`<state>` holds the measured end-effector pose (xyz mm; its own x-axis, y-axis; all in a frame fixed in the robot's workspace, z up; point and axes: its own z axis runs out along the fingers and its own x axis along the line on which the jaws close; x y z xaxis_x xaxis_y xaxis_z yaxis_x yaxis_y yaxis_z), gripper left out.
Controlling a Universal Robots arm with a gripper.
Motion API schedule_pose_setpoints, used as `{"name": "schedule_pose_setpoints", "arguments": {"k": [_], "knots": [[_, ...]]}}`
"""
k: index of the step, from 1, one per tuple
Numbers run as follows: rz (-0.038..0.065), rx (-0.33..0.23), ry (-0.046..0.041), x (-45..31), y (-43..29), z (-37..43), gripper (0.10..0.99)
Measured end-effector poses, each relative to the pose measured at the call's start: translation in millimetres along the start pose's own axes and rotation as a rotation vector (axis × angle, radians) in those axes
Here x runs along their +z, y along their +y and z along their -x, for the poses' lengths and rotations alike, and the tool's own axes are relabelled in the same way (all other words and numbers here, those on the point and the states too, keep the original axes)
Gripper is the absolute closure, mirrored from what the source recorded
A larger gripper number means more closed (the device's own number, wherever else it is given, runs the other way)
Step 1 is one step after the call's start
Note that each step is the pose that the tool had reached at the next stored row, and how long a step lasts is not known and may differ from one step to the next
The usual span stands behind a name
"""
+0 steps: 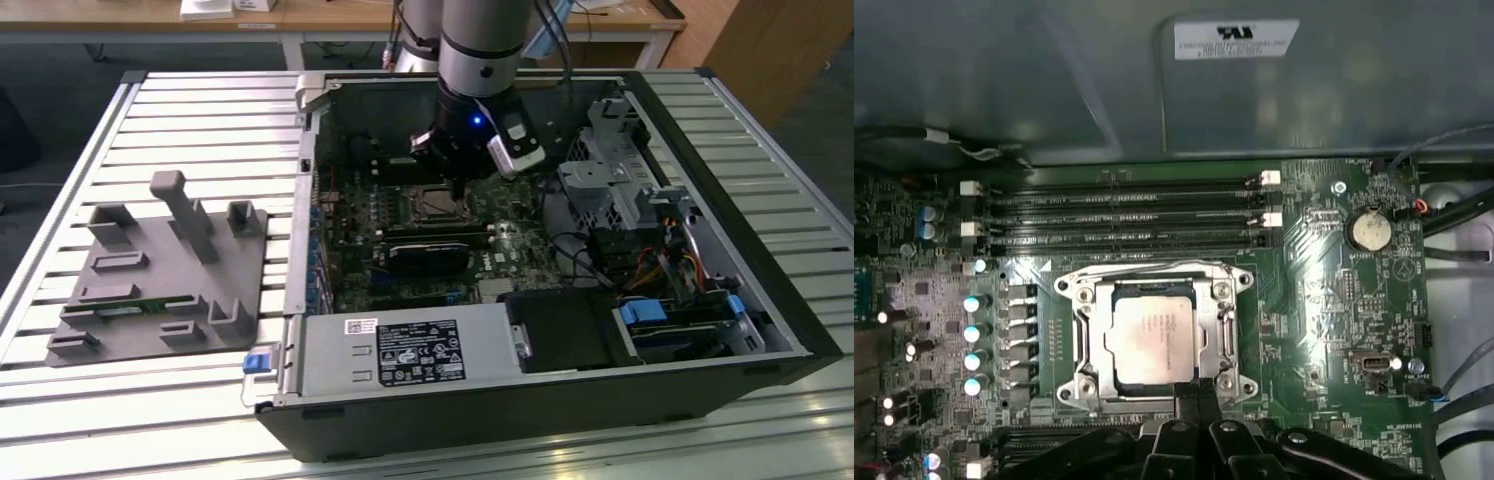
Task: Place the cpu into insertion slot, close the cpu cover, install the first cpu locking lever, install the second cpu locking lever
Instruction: 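Install the second cpu locking lever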
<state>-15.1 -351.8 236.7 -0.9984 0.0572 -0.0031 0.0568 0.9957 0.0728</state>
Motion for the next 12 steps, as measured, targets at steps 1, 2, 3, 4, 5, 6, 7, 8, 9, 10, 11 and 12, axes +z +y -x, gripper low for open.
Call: {"name": "schedule_pose_setpoints", "arguments": {"k": [1,2,3,4,5,6,7,8,9,10,11,12], "knots": [[0.001,0.0,0.0002,0.3,-1.9,0.1,0.98],[0.002,0.0,0.0004,0.4,-4.1,0.2,0.98],[0.003,0.0,0.0005,0.7,-6.5,0.4,0.98],[0.003,0.0,0.0006,0.8,-9.3,0.5,0.98],[0.003,0.0,0.0006,0.8,-11.6,0.6,0.98],[0.004,0.0,0.0007,0.7,-13.9,0.6,0.98],[0.004,0.0,0.0007,0.7,-16.1,0.1,0.98],[0.004,0.0,0.0007,0.7,-17.4,-1.2,0.98],[0.005,0.0,0.0008,0.7,-17.9,-3.2,0.98],[0.007,0.0,0.0008,0.7,-18.4,-5.7,0.98],[0.009,0.0,0.001,0.6,-18.8,-8.4,0.98],[0.011,0.0,0.0012,0.6,-19.1,-9.9,0.98]]}}
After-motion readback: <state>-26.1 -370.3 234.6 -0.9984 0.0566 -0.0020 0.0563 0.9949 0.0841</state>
